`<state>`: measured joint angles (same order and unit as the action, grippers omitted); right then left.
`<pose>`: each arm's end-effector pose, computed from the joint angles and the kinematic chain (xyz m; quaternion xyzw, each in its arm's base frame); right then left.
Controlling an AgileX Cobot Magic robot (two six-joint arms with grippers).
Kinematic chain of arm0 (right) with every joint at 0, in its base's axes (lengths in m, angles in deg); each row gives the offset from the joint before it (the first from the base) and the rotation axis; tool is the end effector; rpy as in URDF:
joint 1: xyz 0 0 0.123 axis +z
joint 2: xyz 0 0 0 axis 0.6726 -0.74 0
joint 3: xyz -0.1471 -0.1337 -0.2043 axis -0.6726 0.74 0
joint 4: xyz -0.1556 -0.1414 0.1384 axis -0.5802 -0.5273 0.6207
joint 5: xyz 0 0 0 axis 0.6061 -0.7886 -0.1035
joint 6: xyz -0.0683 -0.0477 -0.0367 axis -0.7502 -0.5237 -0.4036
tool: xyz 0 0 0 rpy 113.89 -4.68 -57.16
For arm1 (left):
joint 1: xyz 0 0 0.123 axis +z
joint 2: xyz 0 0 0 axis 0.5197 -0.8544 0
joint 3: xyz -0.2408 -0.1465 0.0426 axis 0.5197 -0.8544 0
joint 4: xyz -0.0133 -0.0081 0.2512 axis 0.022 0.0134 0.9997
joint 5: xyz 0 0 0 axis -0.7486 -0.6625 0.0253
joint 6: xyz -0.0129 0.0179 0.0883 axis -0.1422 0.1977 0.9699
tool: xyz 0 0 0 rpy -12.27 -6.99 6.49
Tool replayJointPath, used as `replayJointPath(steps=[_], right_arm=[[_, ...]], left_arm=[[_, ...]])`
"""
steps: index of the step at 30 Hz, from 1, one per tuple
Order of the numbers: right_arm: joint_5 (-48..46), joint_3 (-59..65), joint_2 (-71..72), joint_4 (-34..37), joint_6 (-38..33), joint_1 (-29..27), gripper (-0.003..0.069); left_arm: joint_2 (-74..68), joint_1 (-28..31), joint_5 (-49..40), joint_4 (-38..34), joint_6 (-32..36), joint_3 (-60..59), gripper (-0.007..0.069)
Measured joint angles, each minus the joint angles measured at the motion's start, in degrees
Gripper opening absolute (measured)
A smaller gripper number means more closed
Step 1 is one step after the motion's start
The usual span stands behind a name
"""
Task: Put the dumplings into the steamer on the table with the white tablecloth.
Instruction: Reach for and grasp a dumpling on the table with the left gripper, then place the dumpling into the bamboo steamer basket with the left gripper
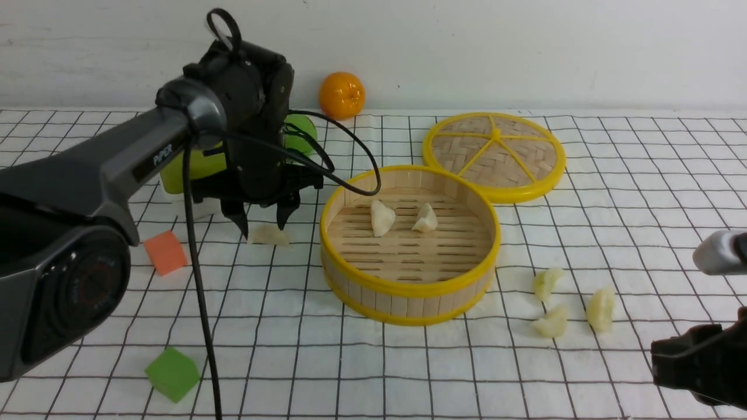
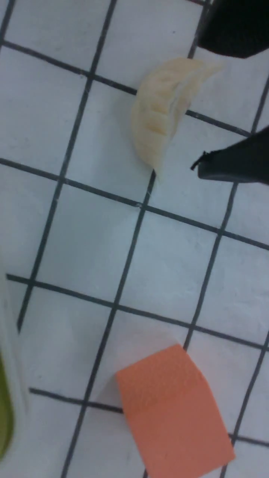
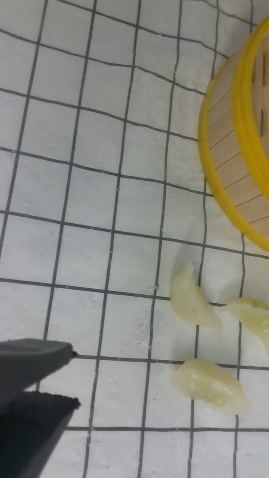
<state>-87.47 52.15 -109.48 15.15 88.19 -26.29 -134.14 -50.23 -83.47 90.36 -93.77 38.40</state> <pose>0.1730 0.0548 0.2494 -0.0051 0.9226 0.1327 0.3621 0.4779 -0.1474 0.1989 -0.1566 0.9765 0.0201 0.1464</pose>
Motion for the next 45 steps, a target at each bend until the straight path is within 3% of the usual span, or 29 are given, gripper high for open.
replayJointPath(steps=[6, 10, 13, 17, 22, 27, 35, 39, 45], right_arm=[[0.0, 0.0, 0.0, 0.2, 0.0, 0.0, 0.0149], [0.0, 0.0, 0.0, 0.2, 0.0, 0.0, 0.0149], [0.0, 0.0, 0.0, 0.2, 0.0, 0.0, 0.015], [0.0, 0.0, 0.0, 1.2, 0.0, 0.0, 0.0155], [0.0, 0.0, 0.0, 1.3, 0.0, 0.0, 0.0156], [0.0, 0.0, 0.0, 1.3, 0.0, 0.0, 0.0156], [0.2, 0.0, 0.0, 1.3, 0.0, 0.0, 0.0165], [0.4, 0.0, 0.0, 1.1, 0.0, 0.0, 0.0165], [0.5, 0.0, 0.0, 0.9, 0.0, 0.0, 0.0166]], left_arm=[[-2.0, 0.0, 2.9, 3.4, -7.8, 0.0, 0.038], [-2.4, 0.0, 3.5, 4.9, -8.5, 0.0, 0.0376], [-3.0, 0.0, 3.8, 5.0, -7.9, 0.0, 0.0337], [-3.3, 0.0, 4.1, 5.0, -5.5, 0.0, 0.0171], [-3.3, 0.0, 3.6, 5.2, -3.4, 0.1, 0.0168], [-1.6, 0.0, 0.7, 2.2, 0.8, 0.1, 0.0168], [9.1, -0.8, 3.0, -13.5, 16.2, 0.2, 0.0168], [10.7, -6.0, 8.3, -22.3, 26.4, 0.2, 0.0168], [5.3, -13.7, 16.6, -24.2, 30.0, 0.2, 0.0168]])
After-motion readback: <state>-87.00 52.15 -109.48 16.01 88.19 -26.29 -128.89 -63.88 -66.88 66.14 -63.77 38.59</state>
